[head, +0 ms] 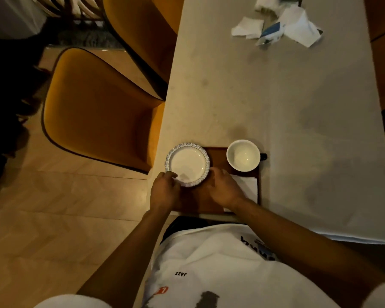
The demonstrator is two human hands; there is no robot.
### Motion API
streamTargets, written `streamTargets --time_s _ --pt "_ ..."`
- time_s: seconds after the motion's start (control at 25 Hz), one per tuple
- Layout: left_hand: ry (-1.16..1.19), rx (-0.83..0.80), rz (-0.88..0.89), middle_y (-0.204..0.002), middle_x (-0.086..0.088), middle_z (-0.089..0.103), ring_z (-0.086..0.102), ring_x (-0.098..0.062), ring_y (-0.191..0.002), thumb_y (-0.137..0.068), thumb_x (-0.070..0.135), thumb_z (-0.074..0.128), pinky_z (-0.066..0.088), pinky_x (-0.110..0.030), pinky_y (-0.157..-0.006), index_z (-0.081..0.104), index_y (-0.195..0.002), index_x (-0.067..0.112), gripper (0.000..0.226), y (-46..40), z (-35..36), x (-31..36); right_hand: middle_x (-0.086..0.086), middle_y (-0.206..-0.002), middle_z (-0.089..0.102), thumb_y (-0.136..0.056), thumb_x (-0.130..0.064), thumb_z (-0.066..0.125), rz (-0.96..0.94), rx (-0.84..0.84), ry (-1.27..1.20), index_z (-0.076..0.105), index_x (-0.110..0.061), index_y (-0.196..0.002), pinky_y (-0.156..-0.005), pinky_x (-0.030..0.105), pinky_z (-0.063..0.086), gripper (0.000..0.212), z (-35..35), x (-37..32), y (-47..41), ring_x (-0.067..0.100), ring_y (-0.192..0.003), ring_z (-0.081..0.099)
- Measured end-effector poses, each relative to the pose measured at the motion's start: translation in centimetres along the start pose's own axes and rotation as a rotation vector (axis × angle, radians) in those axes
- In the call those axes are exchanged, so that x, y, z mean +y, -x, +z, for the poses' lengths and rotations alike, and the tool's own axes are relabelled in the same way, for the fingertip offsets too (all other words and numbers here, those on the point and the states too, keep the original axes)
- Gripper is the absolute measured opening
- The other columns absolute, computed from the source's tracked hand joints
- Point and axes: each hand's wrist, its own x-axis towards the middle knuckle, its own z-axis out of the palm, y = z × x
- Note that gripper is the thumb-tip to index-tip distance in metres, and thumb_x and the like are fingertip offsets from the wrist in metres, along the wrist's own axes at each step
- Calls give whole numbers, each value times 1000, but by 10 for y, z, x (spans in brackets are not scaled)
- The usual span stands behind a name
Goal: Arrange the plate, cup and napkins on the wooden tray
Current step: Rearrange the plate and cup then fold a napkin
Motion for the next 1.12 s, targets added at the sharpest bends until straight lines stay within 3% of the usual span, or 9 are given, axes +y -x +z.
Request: streamTargets --time_s 0.12,0.32,0.44,0.68,1.0,1.12 --pt "30 -13 32 -112 -14 61 63 -28 -92 -91 16 59 52 -36 -79 64 -116 11 26 -19 -10 -15 16 -136 51 -88 -30 60 67 29 2 40 -18 -139 -99 50 49 57 14 -4 -10 34 -121 54" --pt "67 -56 68 -104 -13 66 62 -28 -91 -90 11 58 53 -37 -76 62 -111 10 21 -39 -19 -24 11 -122 63 -93 -21 53 194 152 -103 44 -18 -130 -86 43 52 38 23 -10 -24 30 -105 61" --pt "80 -49 40 -104 -13 67 64 -27 -88 -89 10 57 56 -38 -73 61 -113 15 25 -46 -22 -25 14 -122 63 -96 -13 46 214 203 -179 33 -21 -143 -78 37 46 49 26 -12 -29 34 -105 61" --pt "83 -53 70 -116 -19 64 60 -34 -102 -85 -1 51 55 -42 -85 58 -132 15 49 -53 -19 -16 17 -122 63 -94 -8 50 158 232 -168 41 -22 -141 -86 40 49 50 24 -9 -35 34 -109 60" --pt "171 -65 43 -126 -13 67 60 -30 -115 -85 3 50 54 -44 -94 60 -130 14 48 -50 -17 -17 13 -121 66 -96 -14 52 33 239 -148 43 -30 -146 -91 37 49 54 21 -5 -34 29 -108 62" --pt "205 -63 40 -129 -11 66 60 -30 -117 -86 3 51 53 -48 -96 60 -131 15 47 -48 -17 -20 14 -112 69 -94 -11 54 47 258 -146 42 -31 -148 -86 39 53 58 25 -1 -30 30 -100 65"
